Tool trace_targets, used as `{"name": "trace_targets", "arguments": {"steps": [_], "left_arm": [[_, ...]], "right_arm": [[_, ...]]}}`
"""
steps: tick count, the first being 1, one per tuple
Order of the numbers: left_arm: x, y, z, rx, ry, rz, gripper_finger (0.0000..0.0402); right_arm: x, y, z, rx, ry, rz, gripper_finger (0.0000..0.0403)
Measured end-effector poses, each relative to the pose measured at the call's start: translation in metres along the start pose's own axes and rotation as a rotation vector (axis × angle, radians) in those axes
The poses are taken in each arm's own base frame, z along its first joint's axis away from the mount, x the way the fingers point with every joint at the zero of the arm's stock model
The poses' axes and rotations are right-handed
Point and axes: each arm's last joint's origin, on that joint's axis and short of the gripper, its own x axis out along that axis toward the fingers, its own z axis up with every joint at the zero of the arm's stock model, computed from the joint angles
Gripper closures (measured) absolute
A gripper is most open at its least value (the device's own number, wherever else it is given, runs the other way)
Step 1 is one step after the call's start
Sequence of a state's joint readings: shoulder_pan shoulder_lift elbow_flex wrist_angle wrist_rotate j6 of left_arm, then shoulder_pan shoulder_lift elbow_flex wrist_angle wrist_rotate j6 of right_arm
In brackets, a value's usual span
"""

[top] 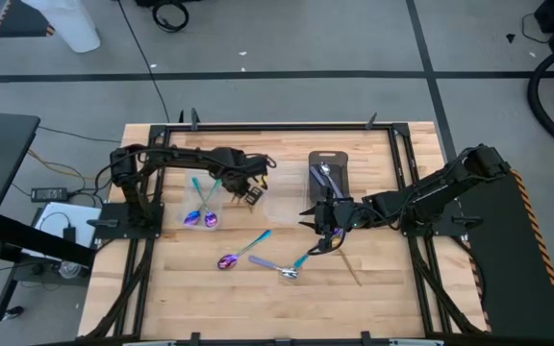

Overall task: Sort silverware by color (type)
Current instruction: Put the gold spoon into the right transparent bin

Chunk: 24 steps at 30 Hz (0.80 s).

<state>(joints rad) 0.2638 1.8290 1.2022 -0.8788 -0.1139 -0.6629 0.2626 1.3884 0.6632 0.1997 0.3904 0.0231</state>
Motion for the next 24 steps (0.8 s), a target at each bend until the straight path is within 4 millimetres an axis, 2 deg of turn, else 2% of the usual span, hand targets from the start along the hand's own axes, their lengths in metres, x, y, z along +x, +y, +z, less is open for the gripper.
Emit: {"name": "trace_targets", "arguments": {"steps": [5,11,19,24], "left_arm": [[-0.001,0.008,-0.008,0.028,0.041,0.140,0.0346],[-0.002,0.016,-0.011,0.027,0.078,0.213,0.0347],[0.000,0.002,0.008,-0.024,-0.138,0.087,0.0346],[0.007,0.009,0.018,-0.064,-0.147,0.095,0.0321]], "right_arm": [[0.000,0.001,0.000,0.002,0.001,0.002,0.0281],[-0.001,0.002,0.000,0.001,-0.001,0.006,0.0281],[-0.001,0.002,0.000,0.001,-0.002,0.006,0.0281],[-0.001,0.002,0.000,0.001,-0.002,0.006,0.0281]]}}
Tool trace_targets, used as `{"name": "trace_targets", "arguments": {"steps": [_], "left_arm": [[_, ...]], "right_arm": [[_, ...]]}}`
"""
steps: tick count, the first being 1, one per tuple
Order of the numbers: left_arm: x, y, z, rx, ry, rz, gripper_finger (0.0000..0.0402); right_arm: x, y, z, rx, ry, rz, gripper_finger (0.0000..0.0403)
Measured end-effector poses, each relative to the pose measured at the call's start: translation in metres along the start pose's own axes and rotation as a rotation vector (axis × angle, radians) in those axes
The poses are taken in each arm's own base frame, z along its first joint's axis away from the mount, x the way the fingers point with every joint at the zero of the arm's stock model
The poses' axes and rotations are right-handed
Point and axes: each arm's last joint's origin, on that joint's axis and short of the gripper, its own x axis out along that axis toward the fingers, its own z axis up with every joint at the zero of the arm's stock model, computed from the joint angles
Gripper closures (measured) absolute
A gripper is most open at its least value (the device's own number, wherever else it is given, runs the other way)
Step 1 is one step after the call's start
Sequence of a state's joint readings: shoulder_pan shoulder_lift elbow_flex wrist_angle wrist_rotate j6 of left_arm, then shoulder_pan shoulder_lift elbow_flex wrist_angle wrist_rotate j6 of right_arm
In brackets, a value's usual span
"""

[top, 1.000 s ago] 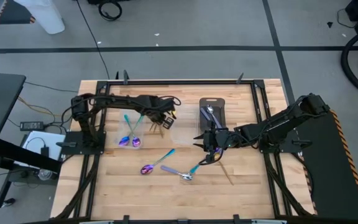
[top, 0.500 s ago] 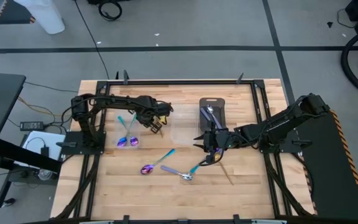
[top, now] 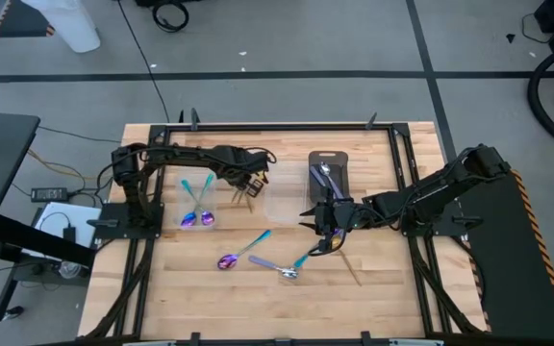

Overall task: Sort silverware by color (type)
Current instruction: Put the gold spoon into the right transparent bin

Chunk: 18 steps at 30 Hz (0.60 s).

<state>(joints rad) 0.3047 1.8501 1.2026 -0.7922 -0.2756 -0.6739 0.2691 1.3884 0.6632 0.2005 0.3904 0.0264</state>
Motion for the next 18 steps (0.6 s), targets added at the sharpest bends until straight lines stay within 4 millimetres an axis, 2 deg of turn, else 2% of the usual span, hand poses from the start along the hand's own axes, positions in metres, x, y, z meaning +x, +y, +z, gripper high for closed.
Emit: {"name": "trace_targets", "arguments": {"steps": [7,14,18], "left_arm": [[0.008,0.015,0.015,-0.017,-0.016,0.029,0.0267],[0.003,0.027,0.033,0.255,-0.019,0.020,0.0254],[0.003,0.038,0.044,0.509,0.001,-0.035,0.0254]], "right_arm": [[0.000,0.001,0.000,-0.003,0.000,0.003,0.0281],[0.000,0.001,0.000,-0.005,0.000,0.003,0.0281],[-0.001,0.001,0.000,-0.006,-0.001,0.005,0.0281]]}}
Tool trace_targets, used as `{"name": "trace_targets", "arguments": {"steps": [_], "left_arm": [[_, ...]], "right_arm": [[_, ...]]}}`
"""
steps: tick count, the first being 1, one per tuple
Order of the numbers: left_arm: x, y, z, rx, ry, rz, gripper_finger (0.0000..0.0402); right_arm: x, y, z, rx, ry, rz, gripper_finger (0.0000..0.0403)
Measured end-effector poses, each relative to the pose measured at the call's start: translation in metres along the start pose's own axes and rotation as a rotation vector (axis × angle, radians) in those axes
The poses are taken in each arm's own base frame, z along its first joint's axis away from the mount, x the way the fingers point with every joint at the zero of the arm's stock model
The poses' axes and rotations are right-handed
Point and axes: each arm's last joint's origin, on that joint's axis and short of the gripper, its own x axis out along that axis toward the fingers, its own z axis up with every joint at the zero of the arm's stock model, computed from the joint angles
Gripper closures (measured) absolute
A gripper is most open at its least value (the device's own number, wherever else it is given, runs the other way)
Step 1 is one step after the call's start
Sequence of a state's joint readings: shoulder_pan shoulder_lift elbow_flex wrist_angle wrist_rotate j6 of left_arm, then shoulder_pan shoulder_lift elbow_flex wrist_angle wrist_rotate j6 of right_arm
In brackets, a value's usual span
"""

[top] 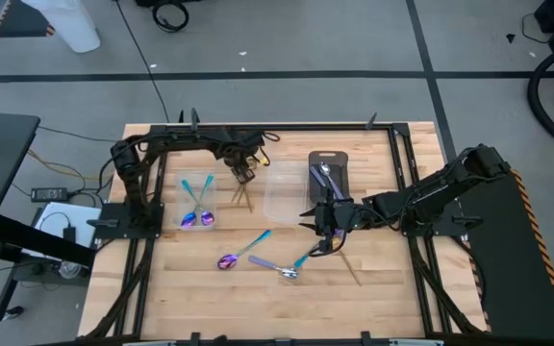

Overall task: Sort silverware by color (type)
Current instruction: Put the gold spoon into the right transparent bin

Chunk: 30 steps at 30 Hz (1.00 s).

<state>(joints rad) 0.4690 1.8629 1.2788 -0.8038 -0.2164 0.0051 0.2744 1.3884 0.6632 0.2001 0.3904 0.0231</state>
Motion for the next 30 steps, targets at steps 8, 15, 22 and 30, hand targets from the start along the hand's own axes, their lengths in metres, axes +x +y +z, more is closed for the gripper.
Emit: {"name": "trace_targets", "arguments": {"steps": [8,15,22,30], "left_arm": [[0.007,0.029,-0.003,0.306,-0.019,-0.205,0.0253],[0.012,0.045,-0.003,0.364,-0.080,-0.296,0.0253],[0.035,0.039,0.002,0.402,-0.082,-0.336,0.0253],[0.040,0.037,0.000,0.425,-0.054,-0.348,0.0278]], "right_arm": [[0.000,0.000,0.000,-0.002,0.000,0.000,0.0281],[0.000,0.000,0.000,-0.001,0.000,0.000,0.0281],[0.000,-0.001,0.000,0.001,-0.002,-0.009,0.0281],[0.000,-0.001,0.001,-0.001,-0.008,-0.010,0.0281]]}}
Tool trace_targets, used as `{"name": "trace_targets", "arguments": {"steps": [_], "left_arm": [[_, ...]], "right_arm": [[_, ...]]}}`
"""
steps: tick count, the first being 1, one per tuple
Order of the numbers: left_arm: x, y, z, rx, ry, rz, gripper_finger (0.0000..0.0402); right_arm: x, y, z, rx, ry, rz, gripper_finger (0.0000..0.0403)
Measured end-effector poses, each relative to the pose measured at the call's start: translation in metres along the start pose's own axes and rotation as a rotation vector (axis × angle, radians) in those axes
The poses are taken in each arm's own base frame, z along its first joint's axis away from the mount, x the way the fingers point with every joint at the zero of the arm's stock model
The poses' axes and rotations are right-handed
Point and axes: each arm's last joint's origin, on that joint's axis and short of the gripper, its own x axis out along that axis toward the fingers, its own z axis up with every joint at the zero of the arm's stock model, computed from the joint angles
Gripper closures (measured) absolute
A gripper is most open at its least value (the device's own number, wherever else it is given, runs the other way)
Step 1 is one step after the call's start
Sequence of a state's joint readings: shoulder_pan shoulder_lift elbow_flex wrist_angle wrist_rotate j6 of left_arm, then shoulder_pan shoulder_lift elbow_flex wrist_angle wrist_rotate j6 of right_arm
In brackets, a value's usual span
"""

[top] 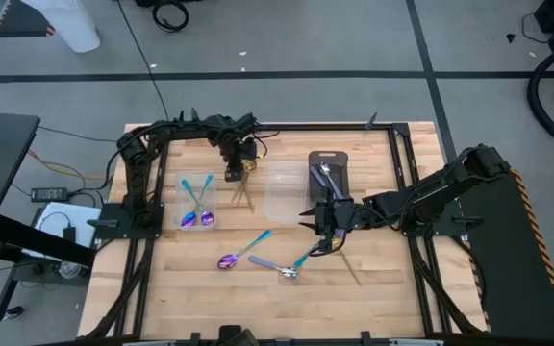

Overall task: Sort silverware by color (type)
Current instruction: Put the gold spoon into the right transparent bin

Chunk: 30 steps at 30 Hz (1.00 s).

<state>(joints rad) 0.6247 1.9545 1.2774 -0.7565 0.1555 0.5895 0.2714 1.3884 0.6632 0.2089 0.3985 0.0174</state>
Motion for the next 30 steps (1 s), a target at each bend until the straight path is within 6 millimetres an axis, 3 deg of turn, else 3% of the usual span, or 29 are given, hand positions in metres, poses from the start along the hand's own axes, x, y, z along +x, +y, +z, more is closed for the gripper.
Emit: {"name": "trace_targets", "arguments": {"steps": [11,18,24,30], "left_arm": [[0.000,-0.003,-0.003,0.024,0.024,-0.045,0.0384],[-0.009,-0.015,-0.006,0.081,0.091,-0.061,0.0393],[-0.033,-0.030,0.000,0.117,0.057,-0.001,0.0393],[-0.075,-0.051,0.004,0.107,-0.041,0.092,0.0393]], "right_arm": [[0.000,0.000,0.000,-0.002,0.001,0.000,0.0281],[0.000,0.000,0.000,-0.002,0.001,-0.001,0.0281],[0.000,0.000,0.000,-0.002,-0.001,-0.003,0.0281],[0.000,-0.002,0.001,-0.006,-0.009,-0.038,0.0281]]}}
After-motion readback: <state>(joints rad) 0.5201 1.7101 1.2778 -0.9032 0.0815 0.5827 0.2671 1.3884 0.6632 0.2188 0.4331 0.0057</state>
